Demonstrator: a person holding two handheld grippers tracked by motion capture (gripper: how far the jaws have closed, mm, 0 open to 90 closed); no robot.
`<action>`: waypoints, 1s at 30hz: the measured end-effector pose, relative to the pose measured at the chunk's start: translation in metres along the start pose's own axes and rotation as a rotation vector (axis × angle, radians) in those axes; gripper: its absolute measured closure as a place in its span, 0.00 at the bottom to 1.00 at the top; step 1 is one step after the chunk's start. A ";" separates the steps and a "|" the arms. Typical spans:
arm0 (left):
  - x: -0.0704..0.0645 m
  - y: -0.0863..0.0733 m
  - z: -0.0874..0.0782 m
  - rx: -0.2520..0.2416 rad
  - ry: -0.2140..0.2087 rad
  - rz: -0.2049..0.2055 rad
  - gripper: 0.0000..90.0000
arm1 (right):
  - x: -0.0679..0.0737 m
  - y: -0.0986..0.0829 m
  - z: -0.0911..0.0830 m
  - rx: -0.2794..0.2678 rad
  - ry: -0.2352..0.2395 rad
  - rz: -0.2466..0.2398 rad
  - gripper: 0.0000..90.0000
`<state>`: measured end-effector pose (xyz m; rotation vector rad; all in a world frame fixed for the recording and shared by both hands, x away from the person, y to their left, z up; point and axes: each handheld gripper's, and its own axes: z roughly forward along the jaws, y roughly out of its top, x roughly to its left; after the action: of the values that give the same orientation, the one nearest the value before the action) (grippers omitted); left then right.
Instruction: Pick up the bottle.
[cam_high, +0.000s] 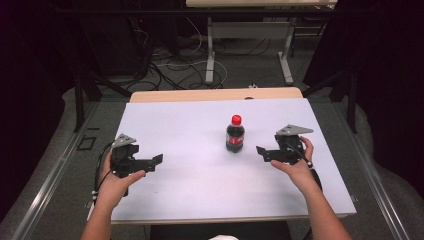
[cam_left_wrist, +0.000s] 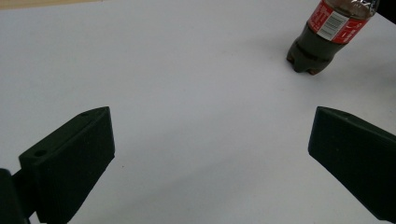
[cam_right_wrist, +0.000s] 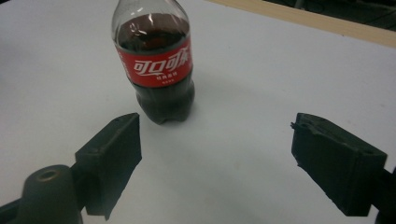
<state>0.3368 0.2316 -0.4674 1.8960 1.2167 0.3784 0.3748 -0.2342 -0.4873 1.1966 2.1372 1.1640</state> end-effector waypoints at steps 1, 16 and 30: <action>0.000 0.000 0.000 -0.003 0.001 0.008 0.01 | 0.002 0.003 0.003 0.005 -0.001 -0.021 0.18; 0.001 -0.004 0.002 0.004 -0.001 0.005 0.02 | 0.024 0.030 0.047 -0.004 0.086 -0.126 0.24; 0.005 -0.007 0.004 0.001 0.009 -0.013 0.02 | 0.030 0.035 0.081 0.022 0.085 -0.123 0.27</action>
<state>0.3377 0.2353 -0.4758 1.8878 1.2349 0.3802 0.4318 -0.1620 -0.5029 1.0252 2.2579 1.1593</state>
